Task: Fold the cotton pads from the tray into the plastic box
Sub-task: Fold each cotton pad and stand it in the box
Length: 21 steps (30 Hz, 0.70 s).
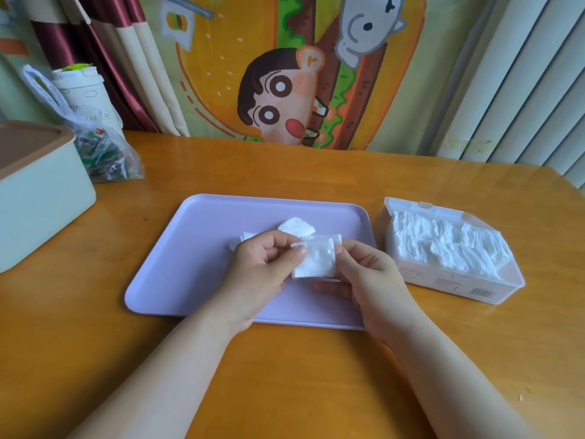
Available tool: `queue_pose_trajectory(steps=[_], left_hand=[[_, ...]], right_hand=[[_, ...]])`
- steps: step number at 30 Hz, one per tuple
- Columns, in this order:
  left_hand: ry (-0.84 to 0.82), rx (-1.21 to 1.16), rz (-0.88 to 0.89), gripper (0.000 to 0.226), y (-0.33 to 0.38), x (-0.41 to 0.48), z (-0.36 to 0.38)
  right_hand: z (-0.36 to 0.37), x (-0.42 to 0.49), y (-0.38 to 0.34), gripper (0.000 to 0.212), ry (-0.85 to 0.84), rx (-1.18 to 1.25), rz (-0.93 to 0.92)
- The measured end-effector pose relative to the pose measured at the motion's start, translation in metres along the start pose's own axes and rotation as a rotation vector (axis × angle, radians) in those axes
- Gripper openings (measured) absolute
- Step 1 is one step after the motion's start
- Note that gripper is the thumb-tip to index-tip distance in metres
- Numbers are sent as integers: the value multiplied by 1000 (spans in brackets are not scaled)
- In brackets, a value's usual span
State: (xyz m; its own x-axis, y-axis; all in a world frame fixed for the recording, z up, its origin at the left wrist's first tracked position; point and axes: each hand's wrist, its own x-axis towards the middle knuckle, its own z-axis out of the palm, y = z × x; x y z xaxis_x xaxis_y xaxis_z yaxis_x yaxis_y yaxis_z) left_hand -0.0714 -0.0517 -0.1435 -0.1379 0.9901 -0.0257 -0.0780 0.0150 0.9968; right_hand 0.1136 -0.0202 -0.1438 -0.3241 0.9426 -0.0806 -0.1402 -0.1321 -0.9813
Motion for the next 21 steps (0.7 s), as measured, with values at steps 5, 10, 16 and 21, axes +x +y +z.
queue_pose_trajectory(steps=[5,10,16,21], left_hand=[[37,30,-5,8,-2,2,0],[21,47,-1,4,-2,1,1],[49,63,-8,4,-4,2,2],[72,94,2,4,-2,0,6]], right_hand=[[-1,-1,-1,34,-85,-60,13],[-2,1,-2,35,-111,-49,53],[-2,0,-4,37,-107,-19,76],[1,-4,-6,29,-116,-33,39]])
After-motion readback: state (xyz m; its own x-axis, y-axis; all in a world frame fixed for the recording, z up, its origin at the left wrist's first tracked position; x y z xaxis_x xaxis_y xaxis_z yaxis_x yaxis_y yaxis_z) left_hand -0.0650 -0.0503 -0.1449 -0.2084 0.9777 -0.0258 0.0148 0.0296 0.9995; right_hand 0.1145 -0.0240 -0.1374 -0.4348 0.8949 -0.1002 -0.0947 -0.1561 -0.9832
